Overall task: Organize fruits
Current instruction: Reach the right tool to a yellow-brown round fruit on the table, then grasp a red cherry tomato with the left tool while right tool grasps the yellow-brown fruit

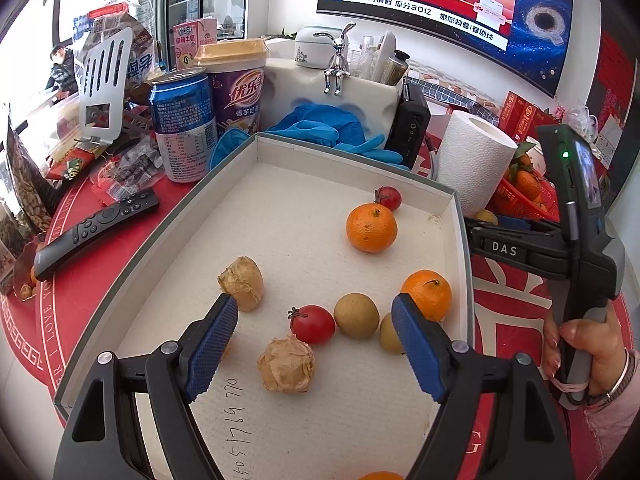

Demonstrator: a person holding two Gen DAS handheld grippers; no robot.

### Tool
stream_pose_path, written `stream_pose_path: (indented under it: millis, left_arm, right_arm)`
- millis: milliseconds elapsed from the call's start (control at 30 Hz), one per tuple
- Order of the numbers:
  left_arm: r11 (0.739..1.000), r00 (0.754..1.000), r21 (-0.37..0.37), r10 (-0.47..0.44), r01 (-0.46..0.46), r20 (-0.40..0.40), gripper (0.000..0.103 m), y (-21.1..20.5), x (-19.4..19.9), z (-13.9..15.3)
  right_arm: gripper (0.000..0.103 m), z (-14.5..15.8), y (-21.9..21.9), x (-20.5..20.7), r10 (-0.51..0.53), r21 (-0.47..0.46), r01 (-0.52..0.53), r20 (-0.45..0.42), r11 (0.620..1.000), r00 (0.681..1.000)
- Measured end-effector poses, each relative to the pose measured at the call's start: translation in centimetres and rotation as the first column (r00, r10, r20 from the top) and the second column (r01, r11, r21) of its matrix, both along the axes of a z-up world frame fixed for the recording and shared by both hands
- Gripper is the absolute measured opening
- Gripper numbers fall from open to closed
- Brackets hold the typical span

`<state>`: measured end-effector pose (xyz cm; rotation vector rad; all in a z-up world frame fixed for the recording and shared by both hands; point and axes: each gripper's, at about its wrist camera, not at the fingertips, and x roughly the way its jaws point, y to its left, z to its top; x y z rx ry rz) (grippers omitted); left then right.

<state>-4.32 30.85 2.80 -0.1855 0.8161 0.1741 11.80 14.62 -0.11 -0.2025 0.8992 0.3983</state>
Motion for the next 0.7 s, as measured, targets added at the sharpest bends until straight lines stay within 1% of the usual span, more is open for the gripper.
stream_pose_path:
  millis: [33,167,300,433,533,600,667,700]
  left_arm:
    - [1.000,1.000,0.001,0.001,-0.001,0.000,0.082,0.0,0.0,0.0]
    - [1.000,1.000,0.006,0.001,-0.001,0.000,0.082,-0.1,0.0,0.1]
    - [1.000,1.000,0.009,-0.002,0.002,0.002,0.082,-0.2,-0.1,0.1]
    - [1.000,1.000,0.014,-0.008,0.008,0.013,0.082,-0.4,-0.3,0.3]
    - [0.999,0.998,0.021,-0.031,0.030,0.053,0.082,-0.9,-0.9,1.1]
    - [0.998,0.995,0.044,-0.052,0.049,0.086,0.082,-2.0,-1.5,1.9]
    - [0.994,0.990,0.051,-0.102,0.097,0.100,0.082,-3.7,-2.1,2.5]
    - [0.990,0.985,0.049,-0.134,0.130,0.104,0.082,-4.7,-2.5,2.8]
  right_arm:
    - [0.048,0.0,-0.1,0.1,-0.010,0.002,0.010,-0.009,1.000,1.000]
    - [0.048,-0.1,-1.2,-1.2,-0.027,0.003,0.027,-0.009,1.000,1.000]
    - [0.048,0.2,-3.5,-4.7,-0.042,0.006,0.042,-0.040,0.999,0.998]
    - [0.048,0.3,-7.1,-9.2,-0.089,-0.005,0.089,-0.047,0.996,0.995]
    - [0.049,0.4,-9.6,-12.8,-0.130,0.004,0.130,-0.041,0.992,0.991]
    - [0.050,0.5,-10.6,-14.3,-0.142,0.003,0.143,-0.027,0.990,0.989]
    - [0.067,0.7,-11.4,-15.2,-0.156,0.011,0.156,-0.013,0.988,0.988]
    - [0.084,1.1,-11.8,-15.2,-0.163,0.027,0.163,0.001,0.986,0.987]
